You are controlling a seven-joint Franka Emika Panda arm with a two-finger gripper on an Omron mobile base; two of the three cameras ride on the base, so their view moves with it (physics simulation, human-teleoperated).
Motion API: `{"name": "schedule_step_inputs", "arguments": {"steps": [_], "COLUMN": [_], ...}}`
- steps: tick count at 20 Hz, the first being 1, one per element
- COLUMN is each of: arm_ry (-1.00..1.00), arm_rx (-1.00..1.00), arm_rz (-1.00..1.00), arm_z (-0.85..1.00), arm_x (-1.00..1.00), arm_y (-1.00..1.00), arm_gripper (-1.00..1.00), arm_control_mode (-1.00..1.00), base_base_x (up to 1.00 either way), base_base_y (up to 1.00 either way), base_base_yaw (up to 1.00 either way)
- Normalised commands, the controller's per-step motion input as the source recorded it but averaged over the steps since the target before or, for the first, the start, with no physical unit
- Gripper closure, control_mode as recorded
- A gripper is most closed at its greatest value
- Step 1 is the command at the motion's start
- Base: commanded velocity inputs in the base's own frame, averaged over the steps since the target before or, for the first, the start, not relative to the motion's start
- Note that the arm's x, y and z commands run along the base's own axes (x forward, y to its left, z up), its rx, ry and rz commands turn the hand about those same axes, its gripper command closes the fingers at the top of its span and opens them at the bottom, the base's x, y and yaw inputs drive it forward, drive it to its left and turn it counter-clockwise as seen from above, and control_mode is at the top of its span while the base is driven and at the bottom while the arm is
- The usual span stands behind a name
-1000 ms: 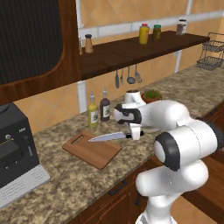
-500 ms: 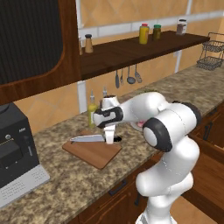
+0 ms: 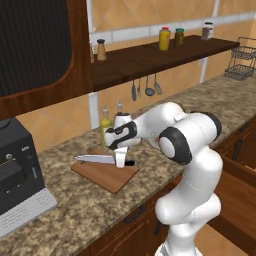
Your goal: Pick up the knife from the drawer and place it on the cutting board. Then place the meat from the plate to the cutting board.
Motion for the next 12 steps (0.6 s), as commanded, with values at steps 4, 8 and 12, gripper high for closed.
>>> {"name": "schedule_step_inputs", "arguments": {"steps": [4, 8, 12], "arm_ry": [-0.06, -0.06, -0.08], "arm_rx": [0.05, 0.19, 0.15], "arm_rz": [-0.05, 0.0, 0.04], "arm_z": [0.21, 0.59, 0.53], "arm_x": [-0.32, -0.11, 0.02], "arm_y": [-0.31, -0.99, -1.0], "arm_gripper": [-1.0, -1.0, -1.0], "arm_control_mode": [-1.0, -1.0, -1.0], "base_base_x": [0.0, 0.0, 0.0], "base_base_y": [0.0, 0.0, 0.0], "base_base_yaw": [0.0, 0.0, 0.0]}}
